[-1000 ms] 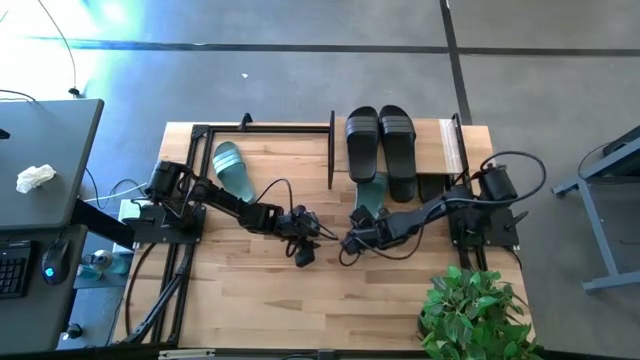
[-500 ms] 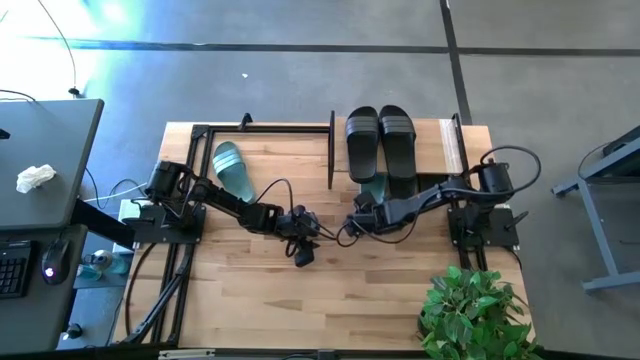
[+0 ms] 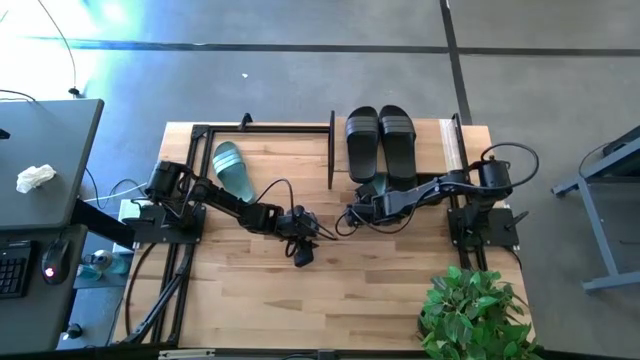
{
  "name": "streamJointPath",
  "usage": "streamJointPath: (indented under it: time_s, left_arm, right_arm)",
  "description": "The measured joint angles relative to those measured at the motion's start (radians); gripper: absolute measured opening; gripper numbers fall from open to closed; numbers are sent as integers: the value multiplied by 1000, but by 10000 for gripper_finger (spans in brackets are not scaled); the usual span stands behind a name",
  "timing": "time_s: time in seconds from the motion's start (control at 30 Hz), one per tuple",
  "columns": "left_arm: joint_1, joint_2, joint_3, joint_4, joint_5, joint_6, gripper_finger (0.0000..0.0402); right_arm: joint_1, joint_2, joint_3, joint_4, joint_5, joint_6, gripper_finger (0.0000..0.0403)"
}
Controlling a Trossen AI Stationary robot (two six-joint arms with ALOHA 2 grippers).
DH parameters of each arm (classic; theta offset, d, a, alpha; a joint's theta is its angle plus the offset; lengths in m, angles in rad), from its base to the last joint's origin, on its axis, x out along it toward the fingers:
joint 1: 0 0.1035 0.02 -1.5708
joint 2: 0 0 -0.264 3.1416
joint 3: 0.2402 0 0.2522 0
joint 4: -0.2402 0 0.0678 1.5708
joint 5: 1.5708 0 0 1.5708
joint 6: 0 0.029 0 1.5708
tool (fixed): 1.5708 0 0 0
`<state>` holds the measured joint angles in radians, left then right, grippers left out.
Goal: Pick and place slides into the shelf
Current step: Put the green slipper under the shelf
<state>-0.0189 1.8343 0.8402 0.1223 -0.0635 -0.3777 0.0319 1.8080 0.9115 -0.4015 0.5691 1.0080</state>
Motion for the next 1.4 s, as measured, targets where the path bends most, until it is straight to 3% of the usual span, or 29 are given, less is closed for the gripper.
streamJointPath:
  time_s: [0.3,0.57,0.87,1.03,1.2,1.4]
  left_arm:
    - [0,0,0,0,3,-3,165]
    - [0,-24,6,-65,1,-22,165]
    - [0,-148,155,-672,-260,-33,165]
    - [0,-191,253,-1103,-412,-150,165]
    - [0,-192,297,-1420,-398,-271,165]
    - [-1,-190,230,-1477,-394,-436,165]
  right_arm:
    - [30,-1,0,5,-35,-20,0]
    - [111,-46,0,93,-194,-164,0]
    - [161,-249,0,107,-212,-340,0]
    - [167,-378,0,97,-240,-408,0]
    - [168,-486,0,64,-293,-452,0]
    - [167,-576,0,10,-291,-483,0]
